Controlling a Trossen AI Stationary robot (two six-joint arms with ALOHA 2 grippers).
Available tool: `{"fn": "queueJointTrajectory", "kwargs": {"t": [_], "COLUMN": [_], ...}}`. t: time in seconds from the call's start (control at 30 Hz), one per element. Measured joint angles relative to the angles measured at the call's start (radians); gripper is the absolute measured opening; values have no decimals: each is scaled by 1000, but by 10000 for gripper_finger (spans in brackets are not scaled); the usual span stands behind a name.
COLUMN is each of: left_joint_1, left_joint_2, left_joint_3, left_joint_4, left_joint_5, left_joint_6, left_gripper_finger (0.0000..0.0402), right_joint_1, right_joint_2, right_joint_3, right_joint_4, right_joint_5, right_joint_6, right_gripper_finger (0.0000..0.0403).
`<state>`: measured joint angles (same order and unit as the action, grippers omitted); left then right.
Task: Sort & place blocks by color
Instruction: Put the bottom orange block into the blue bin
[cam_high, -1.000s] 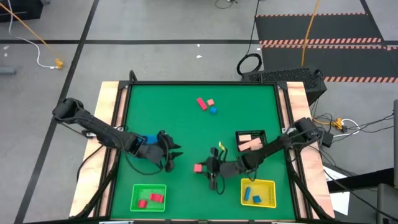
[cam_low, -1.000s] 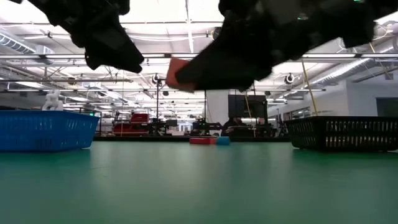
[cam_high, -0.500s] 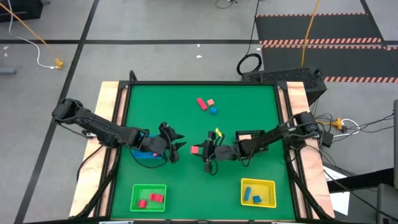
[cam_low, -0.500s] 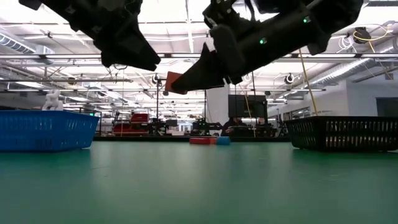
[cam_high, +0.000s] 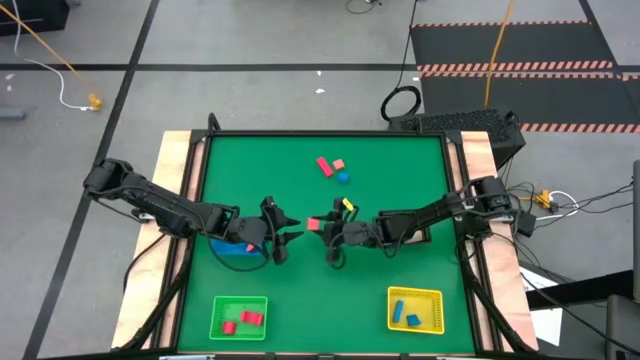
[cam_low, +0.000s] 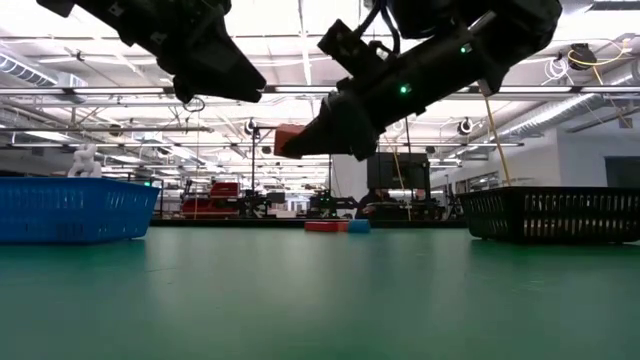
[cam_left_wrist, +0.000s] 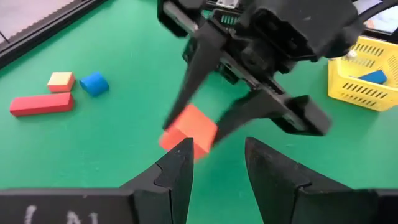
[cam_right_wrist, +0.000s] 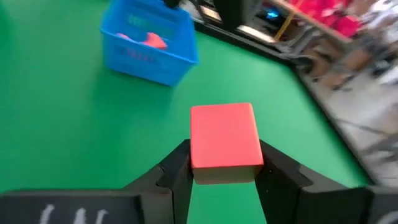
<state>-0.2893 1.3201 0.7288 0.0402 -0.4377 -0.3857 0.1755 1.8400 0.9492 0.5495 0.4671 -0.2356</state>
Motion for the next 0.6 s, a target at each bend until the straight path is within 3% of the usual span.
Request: {"fn": "queueJointTrajectory", "kwargs": {"t": [0.13, 0.6], "left_joint_1": [10, 63], "left_joint_2": [0, 0], "left_joint_3": [0, 0], "left_joint_4": [-3, 43], "left_joint_5": [-5, -1], "left_joint_6": [-5, -4], "left_gripper_finger": [145, 145], "right_joint_1": [1, 18], "right_joint_2": [0, 0], "right_joint_3": [0, 0], "right_joint_4": [28, 213], "right_joint_5": [62, 61], "right_joint_6": [-124, -438], "right_gripper_finger": [129, 129]}}
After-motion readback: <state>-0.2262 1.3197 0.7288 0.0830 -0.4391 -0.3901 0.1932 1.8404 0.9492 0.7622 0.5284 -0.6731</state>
